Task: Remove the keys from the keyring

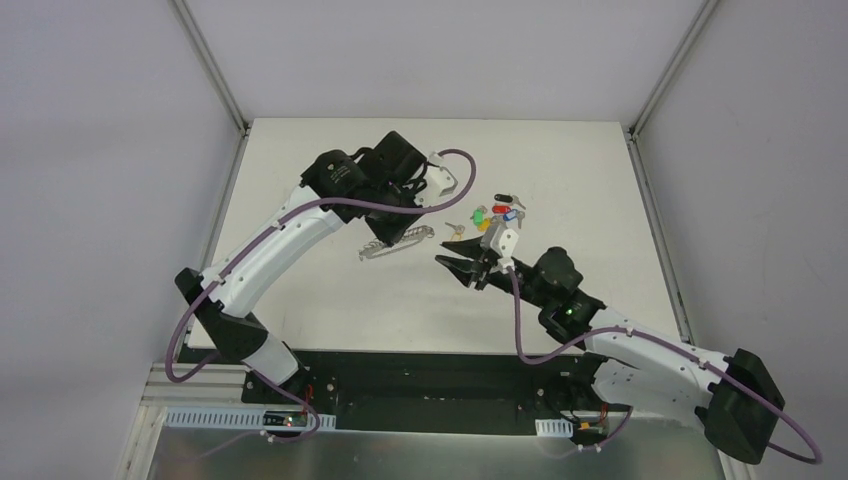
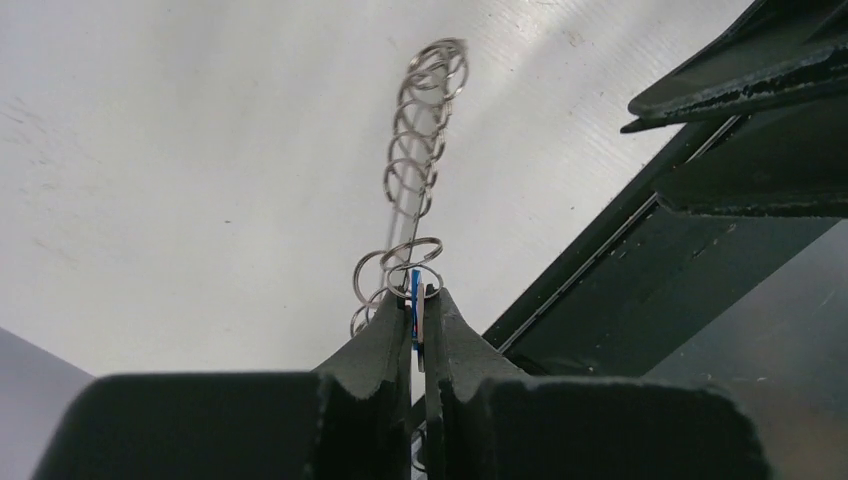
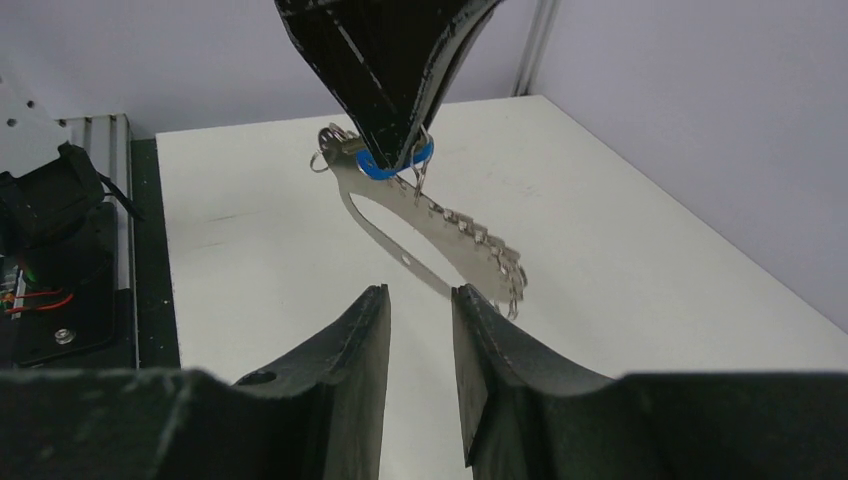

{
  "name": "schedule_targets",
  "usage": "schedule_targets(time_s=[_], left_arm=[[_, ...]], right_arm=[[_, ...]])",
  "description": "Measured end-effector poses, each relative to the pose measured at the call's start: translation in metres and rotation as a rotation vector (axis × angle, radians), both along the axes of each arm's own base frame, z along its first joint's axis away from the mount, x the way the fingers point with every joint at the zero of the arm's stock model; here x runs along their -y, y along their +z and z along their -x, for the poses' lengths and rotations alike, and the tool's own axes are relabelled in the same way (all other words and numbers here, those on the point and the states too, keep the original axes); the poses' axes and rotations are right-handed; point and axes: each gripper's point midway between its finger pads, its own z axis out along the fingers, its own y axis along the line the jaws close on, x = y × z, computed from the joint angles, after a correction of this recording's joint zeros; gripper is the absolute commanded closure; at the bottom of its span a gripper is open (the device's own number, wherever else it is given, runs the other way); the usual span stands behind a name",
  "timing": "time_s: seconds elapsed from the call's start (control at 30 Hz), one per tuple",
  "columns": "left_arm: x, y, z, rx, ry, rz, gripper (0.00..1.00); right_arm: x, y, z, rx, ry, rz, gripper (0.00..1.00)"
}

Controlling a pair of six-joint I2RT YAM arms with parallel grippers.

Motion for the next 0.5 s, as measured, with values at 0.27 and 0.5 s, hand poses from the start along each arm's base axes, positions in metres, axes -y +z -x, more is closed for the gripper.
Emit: schedule_targets(time_s=[0.27,0.5], left_arm=[[-0.001,0.010,0.002,0.116,-0.100,0.015,1.00],[-0.012,0.026,0.014,0.289,-0.218,0.067,1.00]], right_arm=[[-0.011,0.016,0.010,0.053,0.086,-0.063,0.65],[-0.010,0.027,0.013,0.056,0.094,-0.036,0.66]])
